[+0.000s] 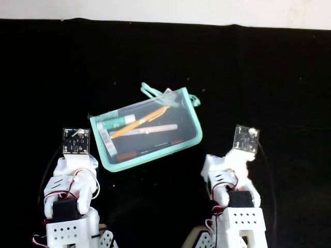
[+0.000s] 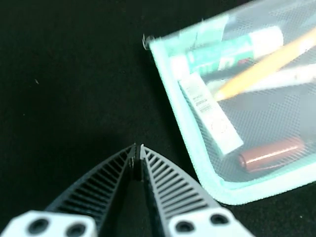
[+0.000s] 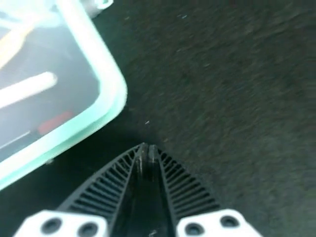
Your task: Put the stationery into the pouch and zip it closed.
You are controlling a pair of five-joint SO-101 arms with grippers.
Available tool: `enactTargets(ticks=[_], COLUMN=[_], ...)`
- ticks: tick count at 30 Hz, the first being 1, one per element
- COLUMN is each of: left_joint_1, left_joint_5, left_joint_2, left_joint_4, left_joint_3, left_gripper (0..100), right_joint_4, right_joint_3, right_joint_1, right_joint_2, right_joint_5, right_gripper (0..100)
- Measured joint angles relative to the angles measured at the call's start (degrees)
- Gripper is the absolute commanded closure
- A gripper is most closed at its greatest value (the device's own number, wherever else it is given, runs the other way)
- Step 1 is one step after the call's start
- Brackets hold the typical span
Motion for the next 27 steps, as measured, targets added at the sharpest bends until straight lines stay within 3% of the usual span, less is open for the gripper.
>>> enactTargets(ticks=[4,9,16,27], left_joint_1=[0.00,-0.18,-3.60,-4.31], left_joint_5=[0.00,0.00,0.00,0.00], left_joint_2=[0.00,0.00,0.00,0.00], left_joint_4=[5.71,12.92,13.71,13.71], left_joint_3=[0.00,0.00,0.00,0.09], left_gripper=[99,99,99,99], right_joint_4=[0.00,3.34,20.75,26.64], right_joint_3=[0.00,0.00,0.00,0.26], right_joint_1=[5.10,6.59,6.95,6.95], right_joint_2=[0.00,0.00,-1.32,-10.20], right_joint_5=[8.62,10.46,10.64,10.64], right_gripper=[99.2,99.2,99.2,99.2])
